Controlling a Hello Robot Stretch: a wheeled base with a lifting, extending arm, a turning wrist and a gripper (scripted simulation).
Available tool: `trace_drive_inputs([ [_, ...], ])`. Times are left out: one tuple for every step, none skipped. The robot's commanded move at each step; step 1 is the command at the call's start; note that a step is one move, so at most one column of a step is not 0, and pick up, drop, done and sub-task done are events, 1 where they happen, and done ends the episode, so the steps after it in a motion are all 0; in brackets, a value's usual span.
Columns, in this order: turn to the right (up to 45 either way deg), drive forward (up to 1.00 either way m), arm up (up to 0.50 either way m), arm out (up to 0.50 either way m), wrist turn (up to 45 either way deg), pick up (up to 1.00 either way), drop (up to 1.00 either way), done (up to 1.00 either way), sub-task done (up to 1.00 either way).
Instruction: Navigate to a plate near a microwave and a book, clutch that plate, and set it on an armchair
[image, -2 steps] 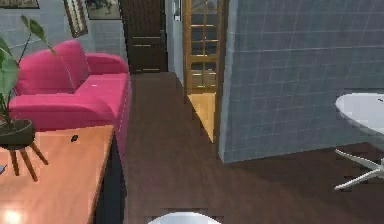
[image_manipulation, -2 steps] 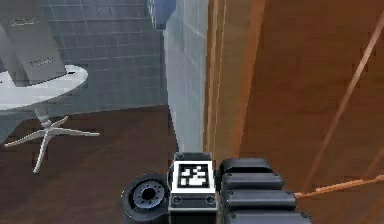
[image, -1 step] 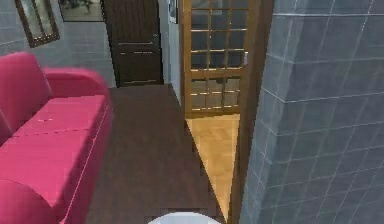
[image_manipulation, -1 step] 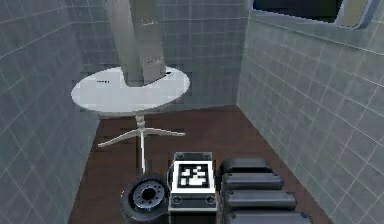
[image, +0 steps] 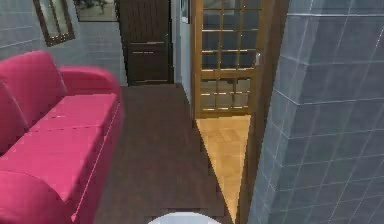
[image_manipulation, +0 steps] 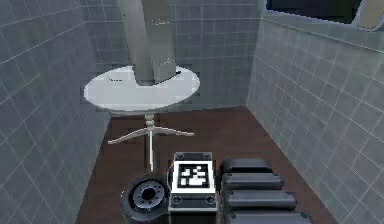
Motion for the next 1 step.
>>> trace_drive_inputs([
  [0.0, 1.0, 0.0, 0.0, 0.0, 0.0, 0.0, 0.0, 0.0],
])
